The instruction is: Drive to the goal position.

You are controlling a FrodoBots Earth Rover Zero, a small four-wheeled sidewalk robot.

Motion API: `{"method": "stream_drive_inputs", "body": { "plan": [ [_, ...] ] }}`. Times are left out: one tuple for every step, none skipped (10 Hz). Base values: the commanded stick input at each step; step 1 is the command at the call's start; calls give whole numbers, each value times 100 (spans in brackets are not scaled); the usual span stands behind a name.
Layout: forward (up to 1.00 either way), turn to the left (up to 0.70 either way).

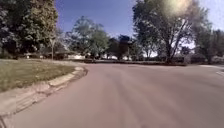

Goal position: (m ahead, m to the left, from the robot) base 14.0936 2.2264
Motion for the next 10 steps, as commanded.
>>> {"method": "stream_drive_inputs", "body": {
  "plan": [
    [70,0],
    [70,0],
    [70,0],
    [70,0],
    [70,0],
    [70,0],
    [70,0],
    [70,0],
    [70,0],
    [70,0]
  ]
}}
